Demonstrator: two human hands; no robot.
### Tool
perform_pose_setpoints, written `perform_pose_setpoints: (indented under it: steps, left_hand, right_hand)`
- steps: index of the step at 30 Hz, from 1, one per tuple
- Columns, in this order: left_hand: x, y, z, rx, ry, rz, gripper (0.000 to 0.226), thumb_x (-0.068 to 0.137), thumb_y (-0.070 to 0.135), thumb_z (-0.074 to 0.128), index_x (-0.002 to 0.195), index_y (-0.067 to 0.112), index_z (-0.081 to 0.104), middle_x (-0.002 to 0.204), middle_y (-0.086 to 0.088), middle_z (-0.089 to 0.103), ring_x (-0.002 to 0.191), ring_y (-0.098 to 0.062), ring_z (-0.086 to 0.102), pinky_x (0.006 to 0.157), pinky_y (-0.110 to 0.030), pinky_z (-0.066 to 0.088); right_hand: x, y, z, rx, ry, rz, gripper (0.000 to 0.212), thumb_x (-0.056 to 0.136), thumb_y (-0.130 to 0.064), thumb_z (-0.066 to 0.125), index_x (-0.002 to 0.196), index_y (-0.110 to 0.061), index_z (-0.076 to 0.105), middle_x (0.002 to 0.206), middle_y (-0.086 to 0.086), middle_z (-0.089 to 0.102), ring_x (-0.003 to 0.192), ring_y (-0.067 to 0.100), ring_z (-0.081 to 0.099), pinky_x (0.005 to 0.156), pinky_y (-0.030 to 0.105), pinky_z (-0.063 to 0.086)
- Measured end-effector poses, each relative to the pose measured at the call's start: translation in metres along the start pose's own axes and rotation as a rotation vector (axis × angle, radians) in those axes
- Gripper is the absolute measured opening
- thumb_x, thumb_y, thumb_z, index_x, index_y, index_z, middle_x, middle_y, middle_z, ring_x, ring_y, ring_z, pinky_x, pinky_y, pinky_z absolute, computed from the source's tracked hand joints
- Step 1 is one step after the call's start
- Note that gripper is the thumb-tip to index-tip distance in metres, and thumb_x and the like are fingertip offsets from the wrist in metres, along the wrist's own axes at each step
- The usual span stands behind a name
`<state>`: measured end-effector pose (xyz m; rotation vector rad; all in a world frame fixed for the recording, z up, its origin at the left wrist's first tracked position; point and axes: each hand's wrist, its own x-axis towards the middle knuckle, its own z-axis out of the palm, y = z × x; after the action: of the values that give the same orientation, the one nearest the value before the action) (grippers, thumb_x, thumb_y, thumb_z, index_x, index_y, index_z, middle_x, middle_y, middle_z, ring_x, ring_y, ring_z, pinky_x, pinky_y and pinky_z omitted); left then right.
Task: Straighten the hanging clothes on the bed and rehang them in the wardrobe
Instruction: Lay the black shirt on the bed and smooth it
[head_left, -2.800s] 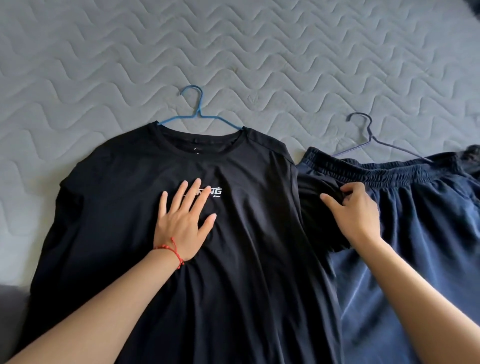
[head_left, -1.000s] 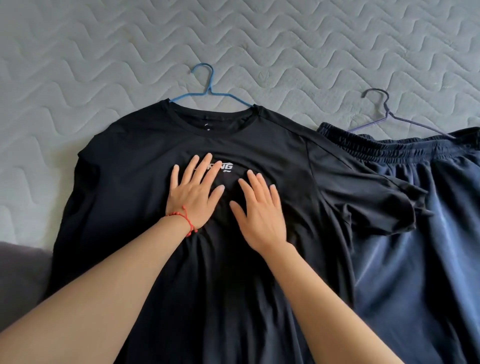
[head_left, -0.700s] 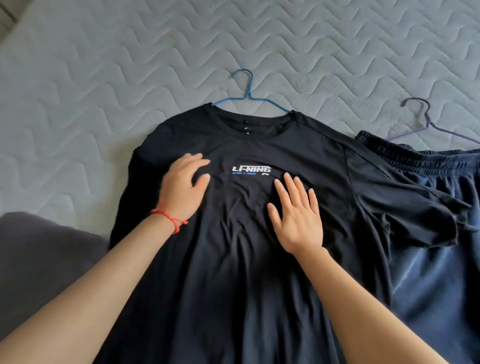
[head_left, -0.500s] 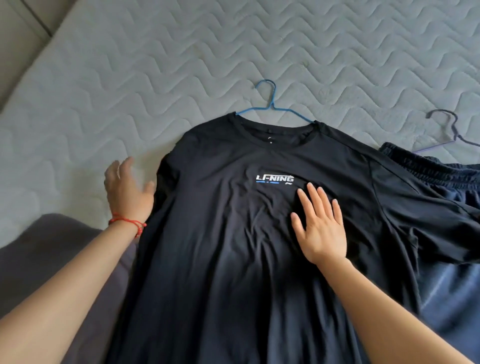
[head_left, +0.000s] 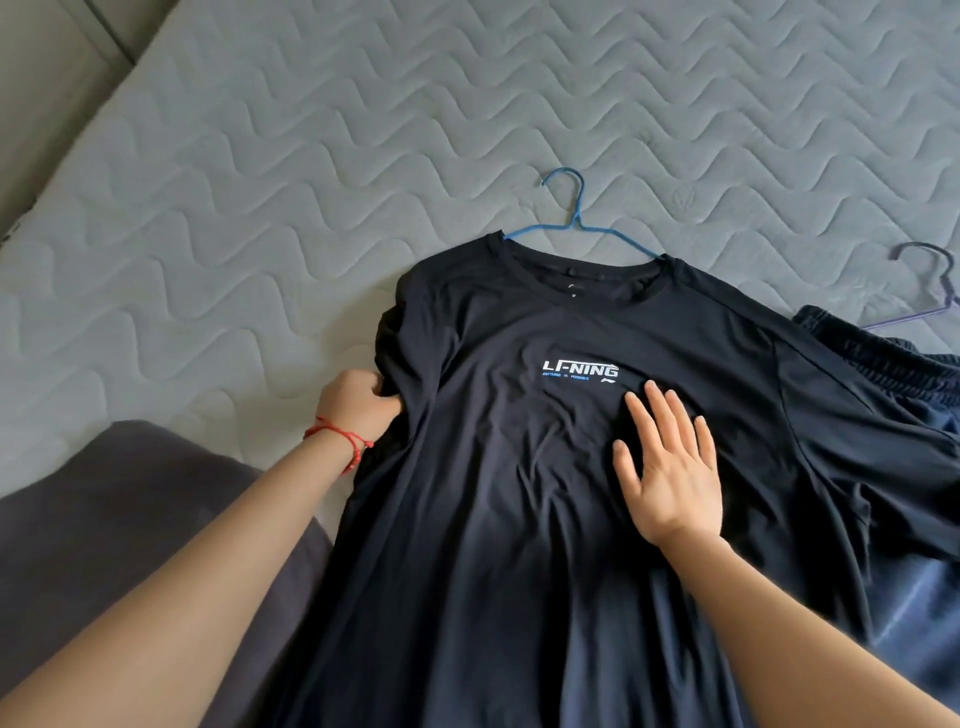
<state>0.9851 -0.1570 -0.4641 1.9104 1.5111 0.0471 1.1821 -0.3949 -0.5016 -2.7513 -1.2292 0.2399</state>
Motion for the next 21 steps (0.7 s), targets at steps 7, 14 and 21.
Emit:
perform_pose_setpoints:
  steps: [7, 14, 21]
  left_hand:
    - [0.007, -0.031, -0.039, -0.879, 0.475, -0.229, 0.022, 0.062, 0.012, 0.069, 0.047, 0.019, 0.054, 0.053, 0.004, 0.048, 0.068, -0.017, 0.045, 0.063, -0.031, 0.038]
    - [0.017, -0.082, -0.062, -0.976, 0.486, -0.361, 0.03, 0.066, 0.015, 0.071, 0.054, 0.016, 0.044, 0.076, -0.008, 0.048, 0.079, -0.021, 0.045, 0.068, -0.031, 0.042]
    - [0.045, -0.083, -0.096, -0.964, 0.003, -0.587, 0.037, 0.083, 0.031, 0.064, 0.116, 0.015, 0.06, 0.11, -0.007, 0.066, 0.104, -0.021, 0.062, 0.091, -0.04, 0.048]
  right_hand:
    - [0.0, -0.002, -0.002, 0.01, 0.003, 0.002, 0.067, 0.086, -0.05, 0.011, 0.145, -0.024, 0.027, 0.156, -0.005, 0.017, 0.145, 0.015, 0.01, 0.118, 0.035, 0.002]
    - [0.0, -0.003, -0.003, 0.016, 0.015, 0.007, 0.066, 0.086, -0.049, 0.014, 0.144, -0.022, 0.032, 0.155, -0.003, 0.021, 0.144, 0.016, 0.014, 0.117, 0.037, 0.005]
    - [0.0, -0.003, -0.003, 0.02, 0.015, 0.01, 0.066, 0.085, -0.049, 0.015, 0.144, -0.022, 0.032, 0.155, -0.003, 0.021, 0.144, 0.016, 0.013, 0.118, 0.037, 0.005]
